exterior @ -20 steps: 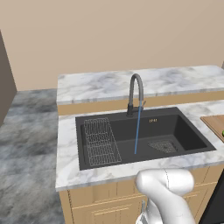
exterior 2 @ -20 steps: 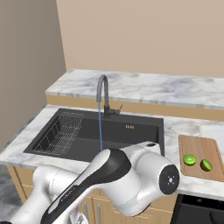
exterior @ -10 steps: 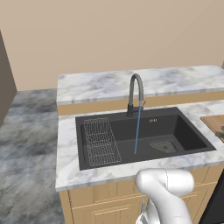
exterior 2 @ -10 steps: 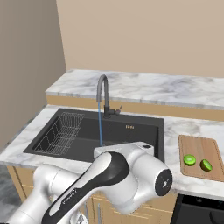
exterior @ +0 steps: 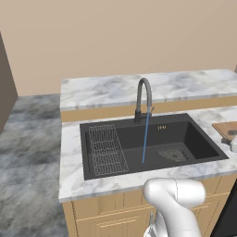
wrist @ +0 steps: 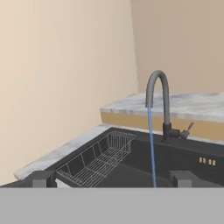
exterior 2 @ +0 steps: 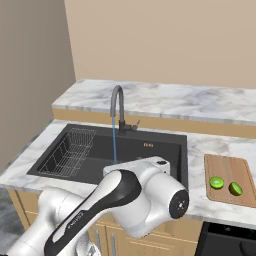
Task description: Pick the kiwi, kiwi from the sink and place them on the cutting board to airdry. Then turn off the sink faucet.
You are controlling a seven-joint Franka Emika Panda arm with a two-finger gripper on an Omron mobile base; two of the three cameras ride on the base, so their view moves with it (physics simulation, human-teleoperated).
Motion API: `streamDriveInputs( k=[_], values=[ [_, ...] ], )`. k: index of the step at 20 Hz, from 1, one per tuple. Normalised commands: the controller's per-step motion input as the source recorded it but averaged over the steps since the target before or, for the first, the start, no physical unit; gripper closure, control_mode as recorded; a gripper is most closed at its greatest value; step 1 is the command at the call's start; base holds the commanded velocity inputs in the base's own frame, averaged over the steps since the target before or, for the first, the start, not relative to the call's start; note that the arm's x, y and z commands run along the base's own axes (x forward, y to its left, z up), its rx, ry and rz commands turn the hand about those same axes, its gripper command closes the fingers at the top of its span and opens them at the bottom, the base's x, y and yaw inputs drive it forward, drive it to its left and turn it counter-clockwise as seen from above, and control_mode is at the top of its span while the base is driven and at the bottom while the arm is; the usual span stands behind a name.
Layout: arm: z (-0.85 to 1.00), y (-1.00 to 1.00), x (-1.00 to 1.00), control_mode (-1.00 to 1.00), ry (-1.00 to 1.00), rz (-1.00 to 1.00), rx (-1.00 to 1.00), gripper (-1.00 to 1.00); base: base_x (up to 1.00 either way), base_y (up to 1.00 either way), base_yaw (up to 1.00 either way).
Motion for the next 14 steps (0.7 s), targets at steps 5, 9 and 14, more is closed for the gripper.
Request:
streamDriveInputs(
  k=[5, 9, 14],
  values=[
    [0.00, 0.09, 0.41, -1.00, -0.03, 0.04, -0.04, -1.00, 0.00, 0.00, 0.00],
    [0.00, 0.08, 0.40, -1.00, -0.03, 0.06, -0.01, -1.00, 0.00, 0.00, 0.00],
    [-0.10, 0.11, 0.52, -1.00, 0.00, 0.06, 0.00, -1.00, 0.00, 0.00, 0.00]
  ],
)
